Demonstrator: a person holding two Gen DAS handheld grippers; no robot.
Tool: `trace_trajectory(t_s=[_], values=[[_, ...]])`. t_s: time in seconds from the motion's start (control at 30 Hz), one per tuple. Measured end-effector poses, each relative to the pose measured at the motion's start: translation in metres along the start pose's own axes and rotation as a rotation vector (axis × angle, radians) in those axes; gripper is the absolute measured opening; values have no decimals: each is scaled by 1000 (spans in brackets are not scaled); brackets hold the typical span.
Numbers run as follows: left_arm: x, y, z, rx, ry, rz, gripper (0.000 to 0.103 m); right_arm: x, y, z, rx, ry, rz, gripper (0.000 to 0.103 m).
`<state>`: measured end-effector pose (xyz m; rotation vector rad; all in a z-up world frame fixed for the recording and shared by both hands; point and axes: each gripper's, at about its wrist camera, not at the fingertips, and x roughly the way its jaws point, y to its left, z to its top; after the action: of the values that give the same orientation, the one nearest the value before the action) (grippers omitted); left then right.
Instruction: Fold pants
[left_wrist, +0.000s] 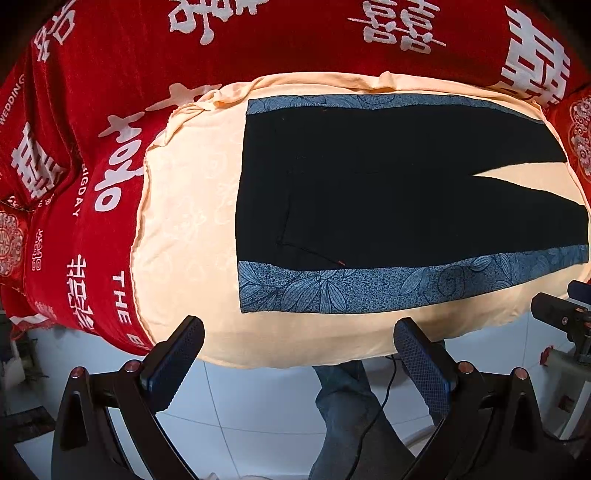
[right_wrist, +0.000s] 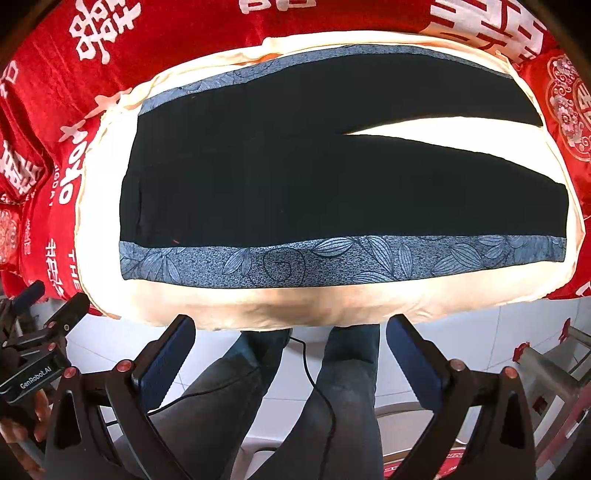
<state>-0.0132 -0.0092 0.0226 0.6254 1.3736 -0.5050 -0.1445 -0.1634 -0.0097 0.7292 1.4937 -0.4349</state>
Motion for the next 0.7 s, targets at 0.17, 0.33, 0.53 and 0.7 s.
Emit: trace_trajectory(t_s=[0.17,0.33,0.53,0.7], values=[[1,0,0,1,5,-3,103,-1,0,0,1,-1,-5,103],[2,-1,-1,1,12,-2,103,0,0,1,1,-3,-11,103],[2,2,-1,-4,14,-2,103,1,-1,1,7,1,-15,103],[2,2,1,-6,17,0,103,1,0,1,8,-4,-16,103]])
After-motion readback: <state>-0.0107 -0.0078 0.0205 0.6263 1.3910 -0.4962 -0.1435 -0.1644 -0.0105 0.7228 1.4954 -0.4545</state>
